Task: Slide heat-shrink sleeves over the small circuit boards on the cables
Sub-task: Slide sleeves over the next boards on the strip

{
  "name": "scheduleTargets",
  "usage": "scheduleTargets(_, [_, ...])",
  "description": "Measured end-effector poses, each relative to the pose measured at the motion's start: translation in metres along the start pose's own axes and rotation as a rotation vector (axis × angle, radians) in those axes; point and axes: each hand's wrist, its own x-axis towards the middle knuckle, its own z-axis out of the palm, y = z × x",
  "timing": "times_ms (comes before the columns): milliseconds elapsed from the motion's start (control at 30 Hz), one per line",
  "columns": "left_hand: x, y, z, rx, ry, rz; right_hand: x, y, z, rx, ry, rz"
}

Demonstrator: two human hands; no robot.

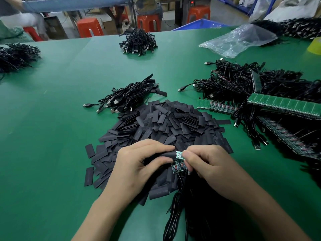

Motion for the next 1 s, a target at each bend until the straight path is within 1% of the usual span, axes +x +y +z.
scheduleTargets(167, [0.0003,0.0035,0.0015,0.030,0.025,-0.026,0.0004,0.0009,0.0015,-0.049,0.019,-0.028])
scheduleTargets(300, [0.0001,0.0021,-0.0005,0.050,-0.014,0.009,-0.0003,0.0024,0.0045,-0.163,0.051,-0.066])
scheduleTargets(467, [0.0005,0.0027,-0.0016,0.085,-0.020,0.058,0.0003,0.0023,0.0017,-0.106,0.056,-0.047])
scheduleTargets(667, [-0.0006,0.0053,0.0019,0.057,0.026,0.010,-0.0005,0.0018,0.0034,-0.130,0.041,-0.058])
scheduleTargets(800, [-0.0012,0.0046,0.0042,0.058,-0.009,0.031,-0.0001,0.0036,0.0033,-0.163,0.048,-0.062])
scheduleTargets(1000, [-0.0003,0.0058,0.0039,0.039,-0.064,0.095,-0.0008,0.0025,0.0070,-0.131,0.046,-0.058])
